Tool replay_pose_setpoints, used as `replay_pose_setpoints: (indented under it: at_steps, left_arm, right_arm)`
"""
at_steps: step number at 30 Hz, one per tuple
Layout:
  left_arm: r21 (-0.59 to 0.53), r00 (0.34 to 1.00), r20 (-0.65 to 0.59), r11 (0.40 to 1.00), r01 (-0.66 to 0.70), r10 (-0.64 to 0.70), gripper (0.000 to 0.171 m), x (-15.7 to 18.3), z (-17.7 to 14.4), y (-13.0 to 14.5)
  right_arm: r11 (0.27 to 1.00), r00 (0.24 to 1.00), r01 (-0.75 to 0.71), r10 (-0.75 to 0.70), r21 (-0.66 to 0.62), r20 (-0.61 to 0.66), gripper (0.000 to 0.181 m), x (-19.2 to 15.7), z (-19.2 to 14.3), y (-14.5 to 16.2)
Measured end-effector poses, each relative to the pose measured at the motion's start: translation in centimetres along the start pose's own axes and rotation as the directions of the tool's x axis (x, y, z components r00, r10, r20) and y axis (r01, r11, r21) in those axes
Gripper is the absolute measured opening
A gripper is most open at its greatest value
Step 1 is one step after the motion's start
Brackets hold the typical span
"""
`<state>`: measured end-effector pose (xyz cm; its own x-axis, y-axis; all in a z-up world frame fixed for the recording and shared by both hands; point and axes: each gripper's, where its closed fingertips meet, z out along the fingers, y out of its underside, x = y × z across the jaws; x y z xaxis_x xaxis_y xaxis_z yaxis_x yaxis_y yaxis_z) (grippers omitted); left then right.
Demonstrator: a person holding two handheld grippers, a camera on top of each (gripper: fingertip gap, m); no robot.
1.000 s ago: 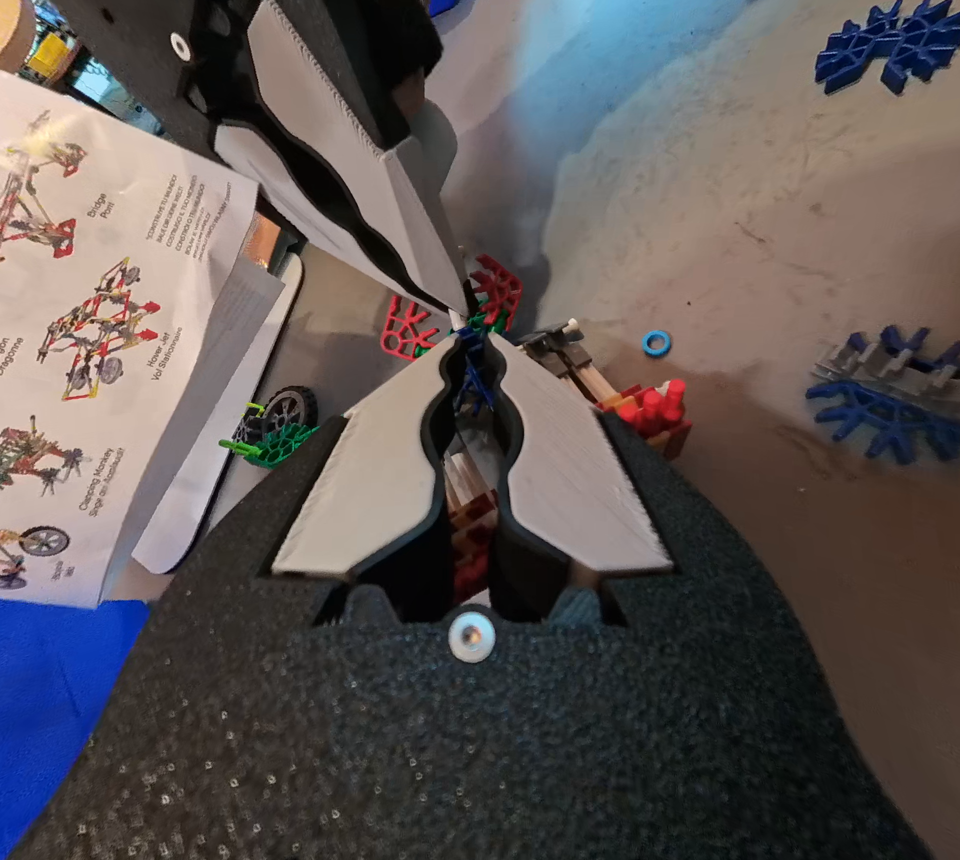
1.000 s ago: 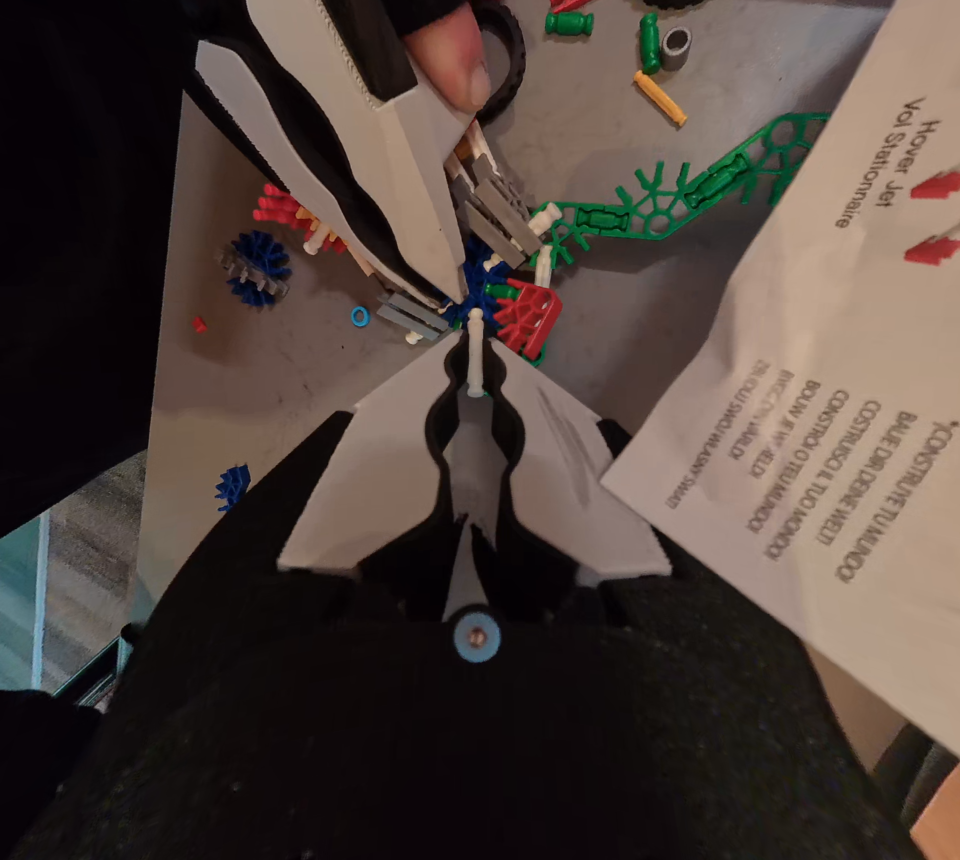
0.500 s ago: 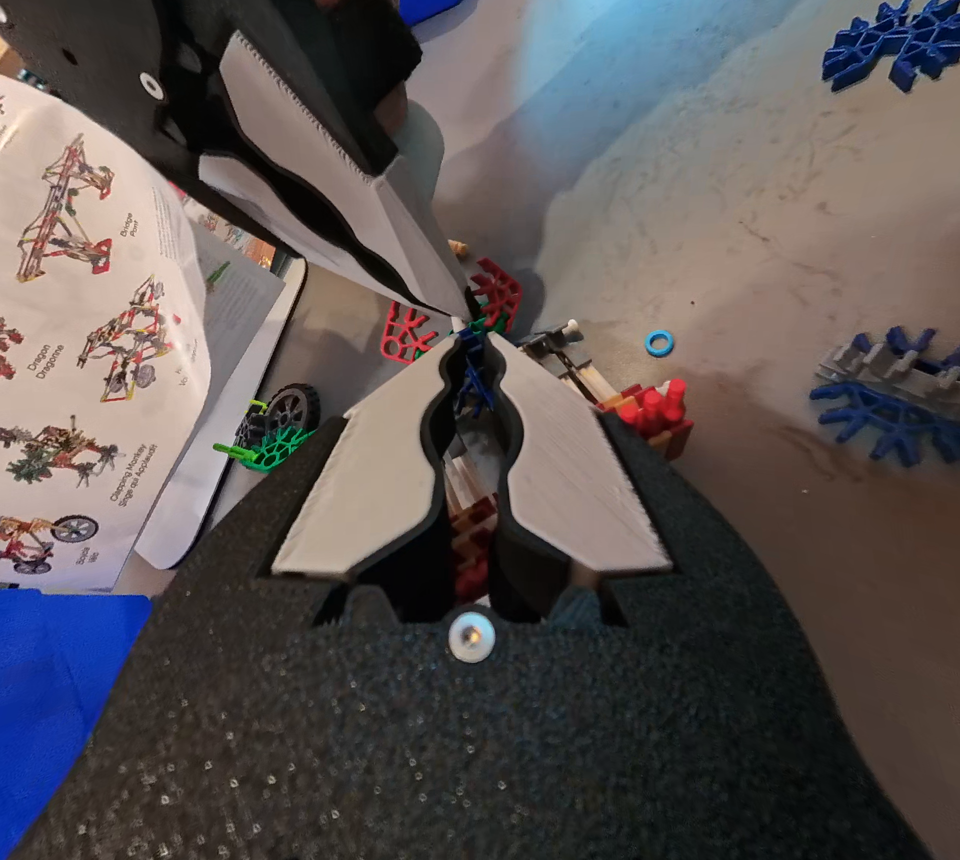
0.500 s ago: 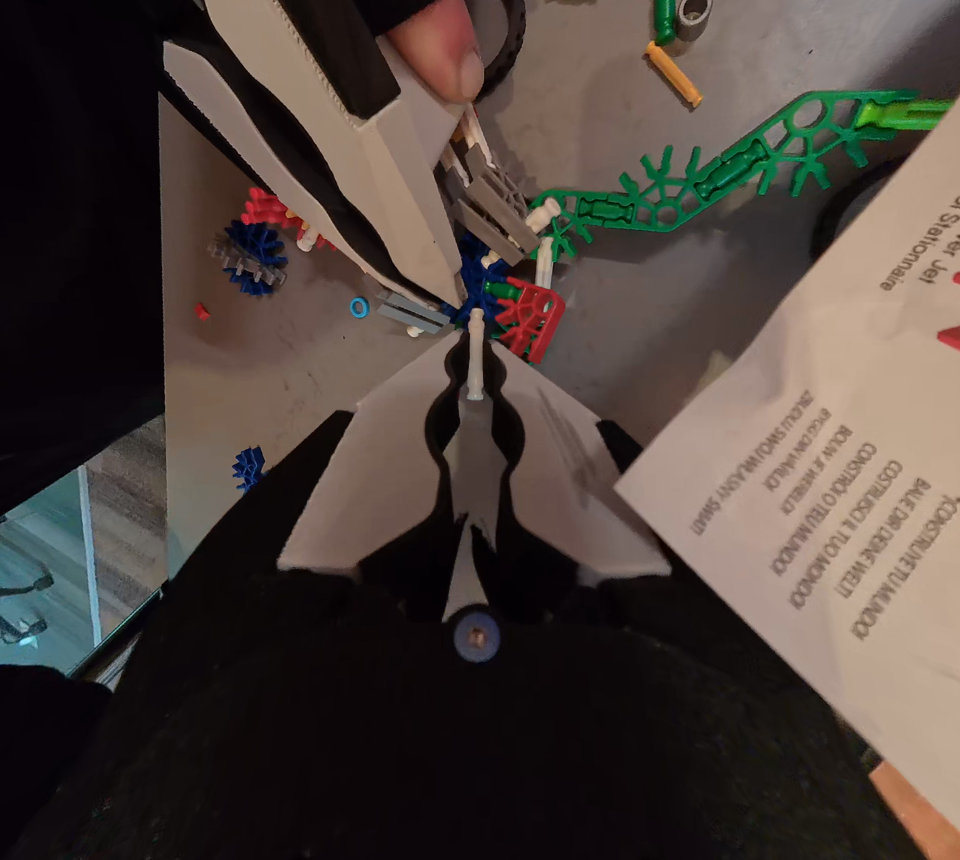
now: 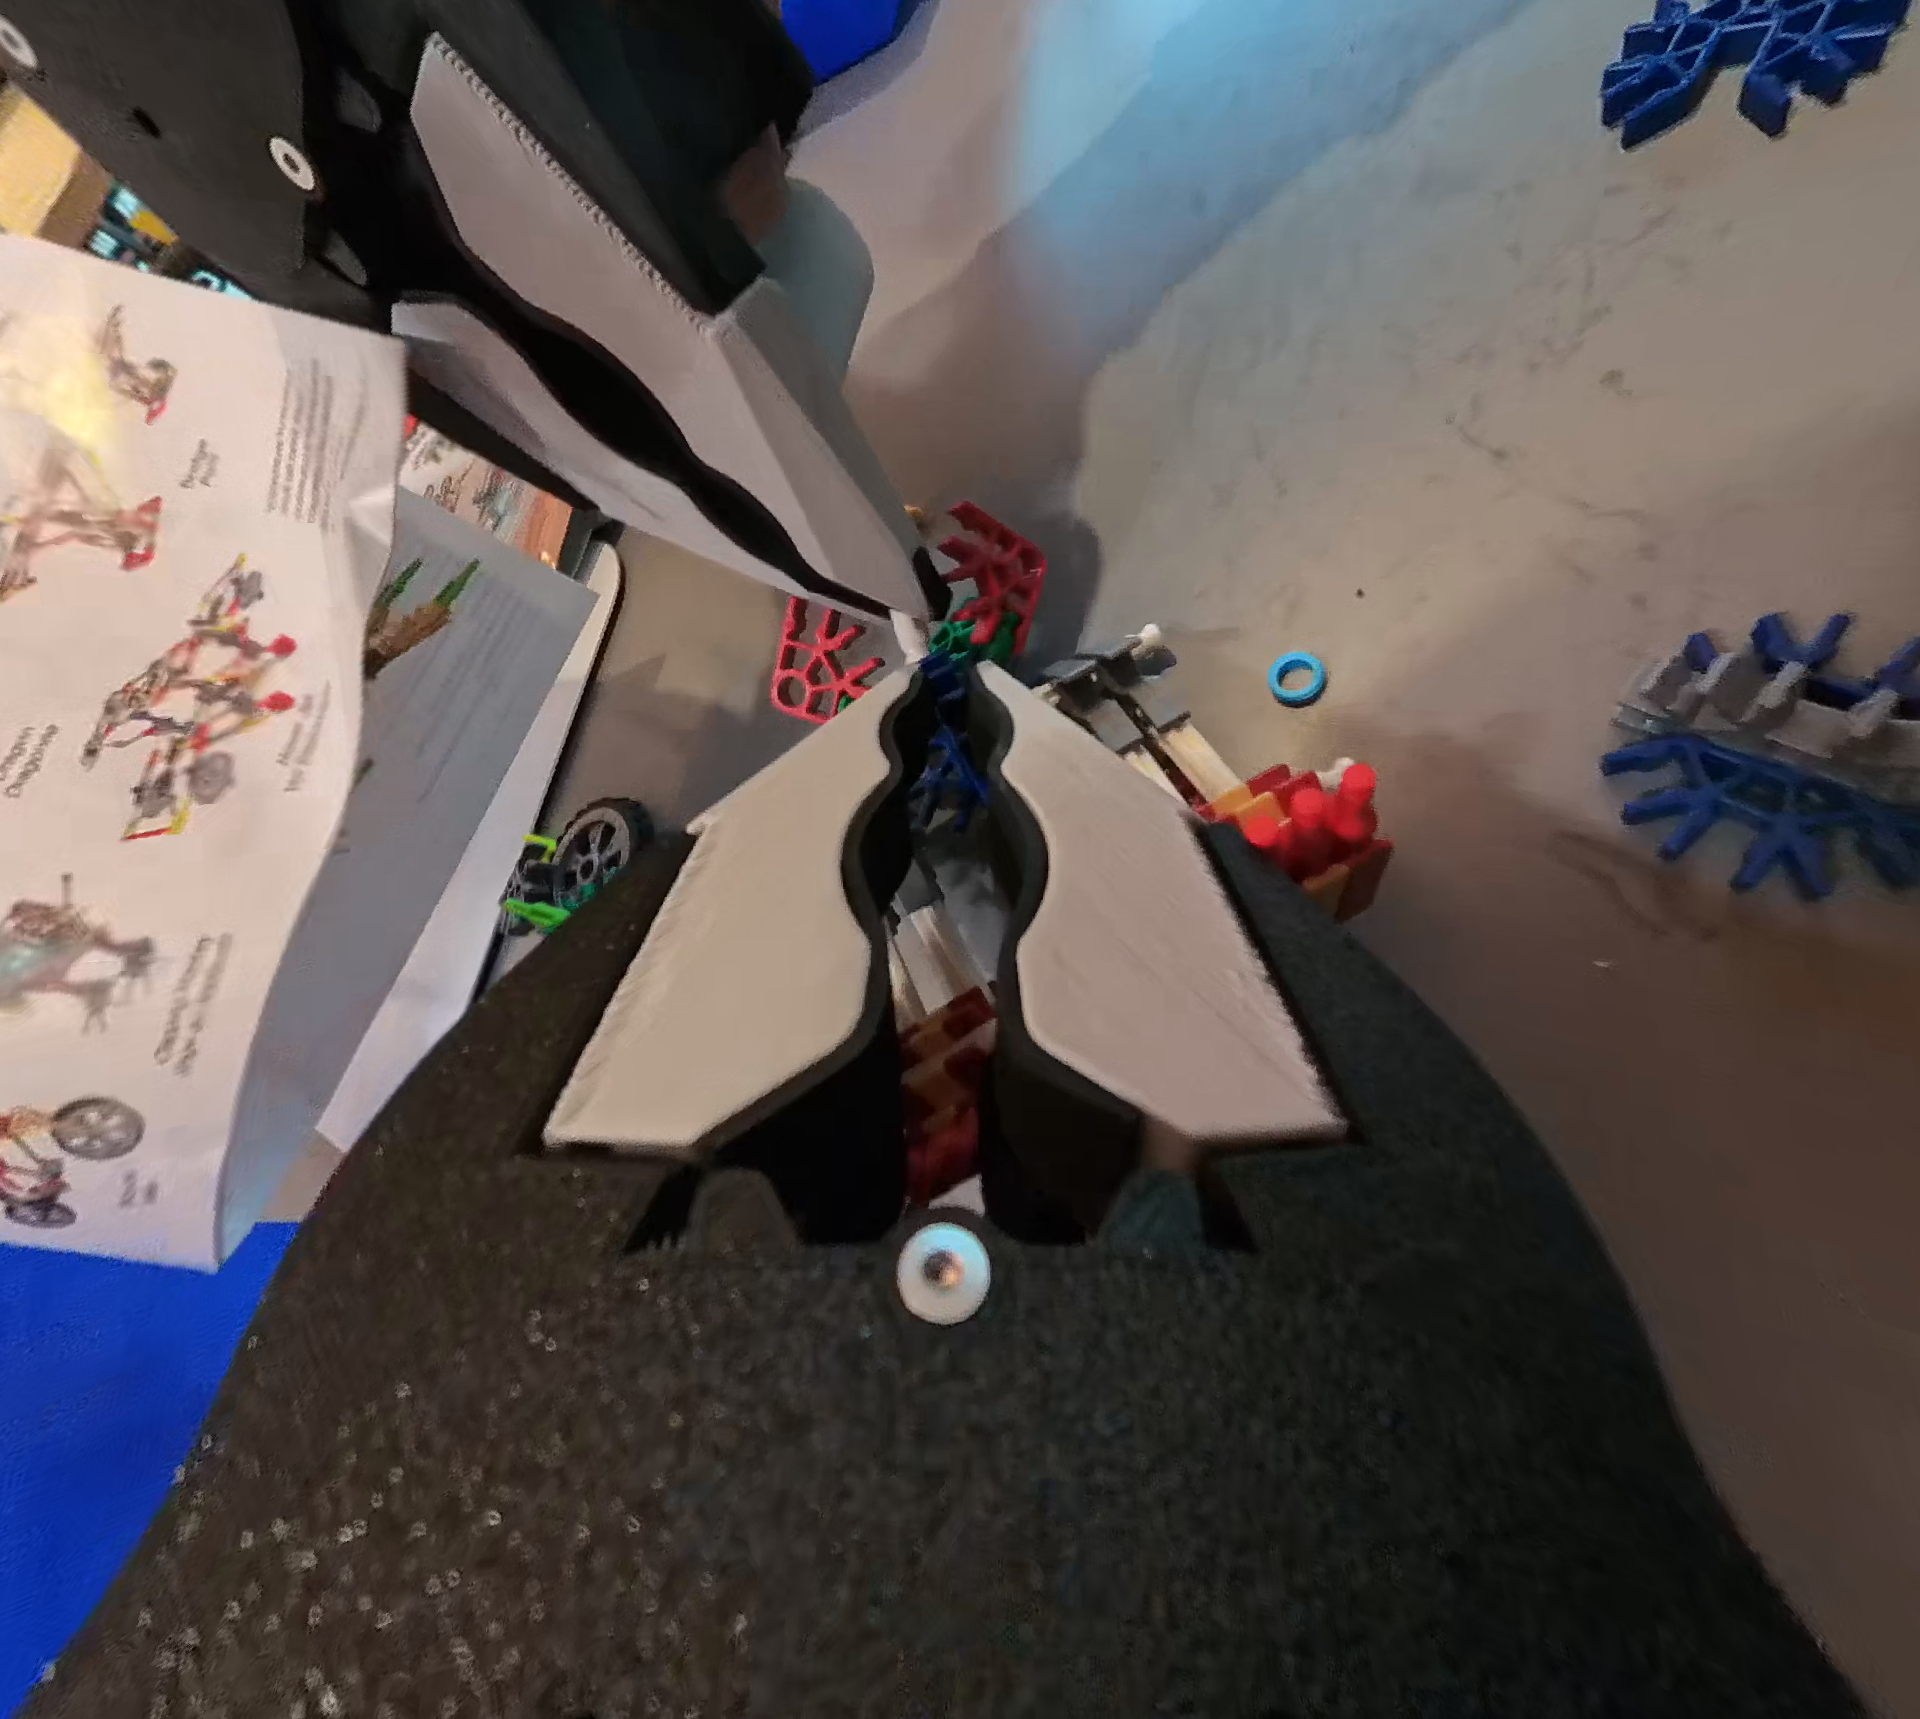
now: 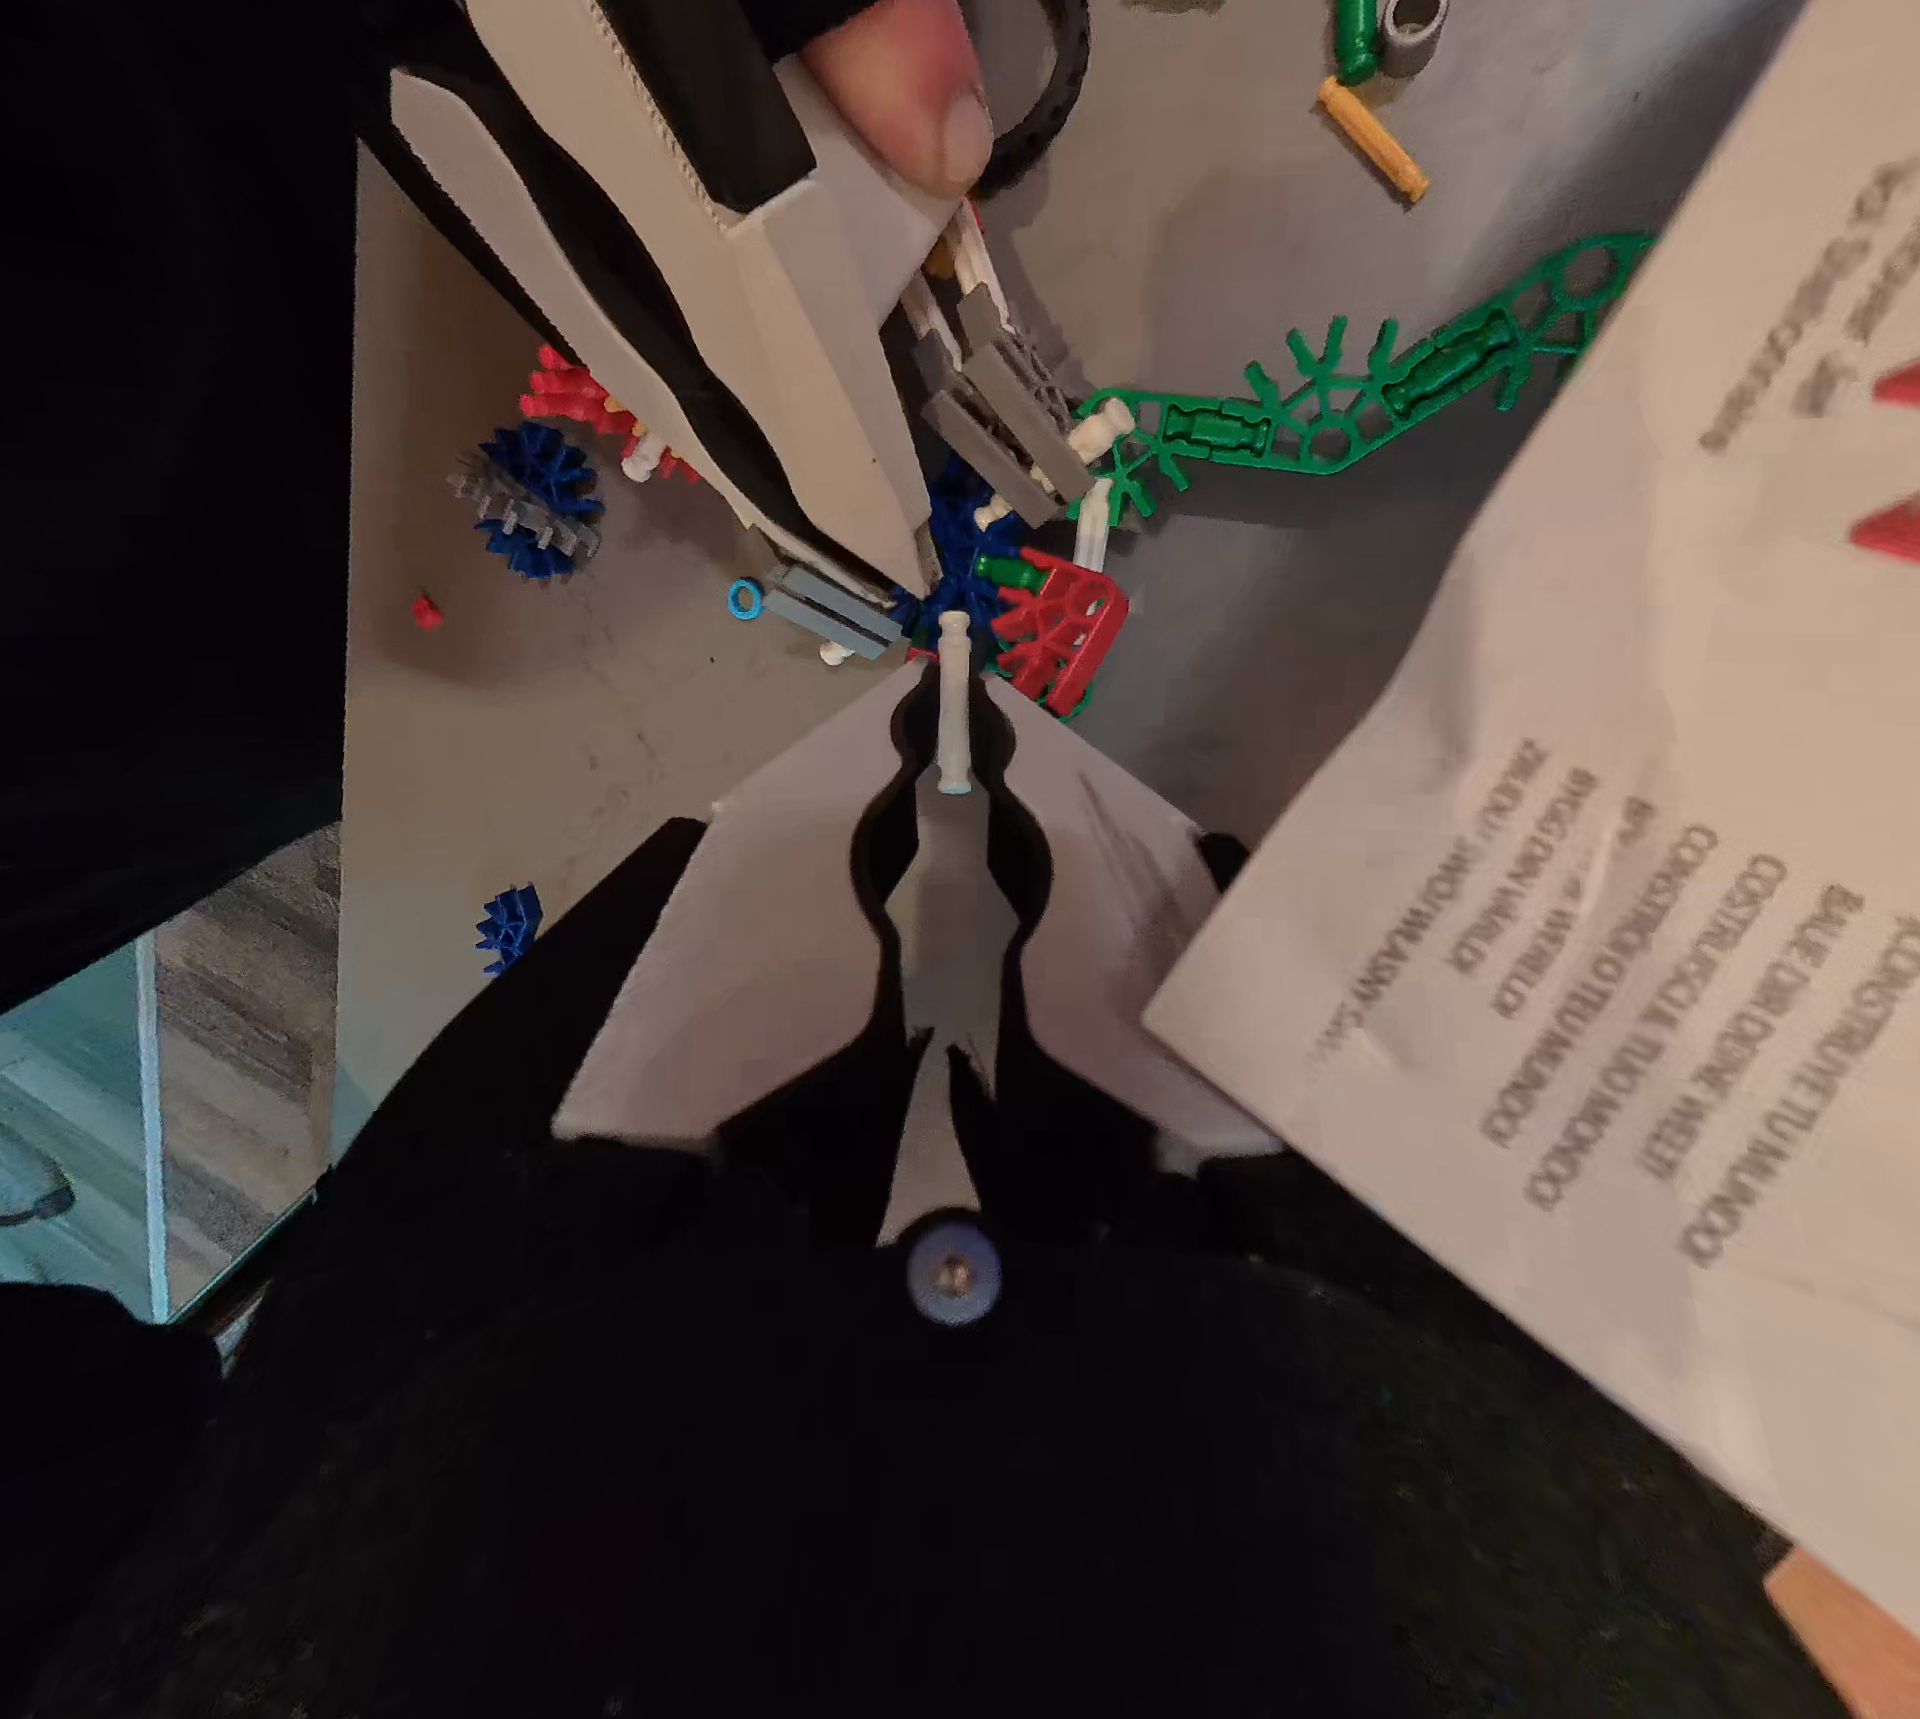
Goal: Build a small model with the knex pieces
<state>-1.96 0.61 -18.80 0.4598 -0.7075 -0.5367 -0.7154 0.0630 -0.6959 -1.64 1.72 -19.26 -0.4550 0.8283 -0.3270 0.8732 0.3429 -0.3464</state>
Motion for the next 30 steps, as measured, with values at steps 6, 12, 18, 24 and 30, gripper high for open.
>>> replay_pose_setpoints:
  at_steps: [6, 12, 18, 24, 30]
  left_arm:
    - [0.023, 1.000, -0.016, 1.000, -0.021, 0.022, 0.005, 0.4, -0.1, -0.3]
    - [0.032, 0.999, -0.021, 0.999, -0.031, 0.032, 0.005, 0.6, -0.1, -0.4]
    - [0.043, 0.999, -0.025, 0.998, -0.046, 0.047, 0.005, 0.7, -0.1, -0.5]
    - [0.047, 0.999, -0.028, 0.998, -0.044, 0.045, 0.005, 0.7, -0.1, -0.5]
    - [0.049, 0.999, -0.034, 0.998, -0.039, 0.041, 0.005, 0.7, -0.1, -0.4]
  right_arm:
    - [0.996, 0.999, -0.030, 0.028, 0.078, 0.027, 0.004, -0.1, -0.1, 0.8]
    - [0.996, 1.000, 0.002, -0.004, 0.084, 0.024, 0.004, 0.0, 1.0, 1.0]
    - [0.993, 0.999, 0.024, -0.028, 0.116, 0.033, 0.004, -0.2, 1.0, 1.0]
    - [0.991, 0.999, 0.033, -0.037, 0.132, 0.028, 0.003, -0.1, 1.1, 0.8]
    - [0.988, 0.997, 0.064, -0.069, 0.138, 0.036, 0.003, -0.1, 1.1, 0.6]
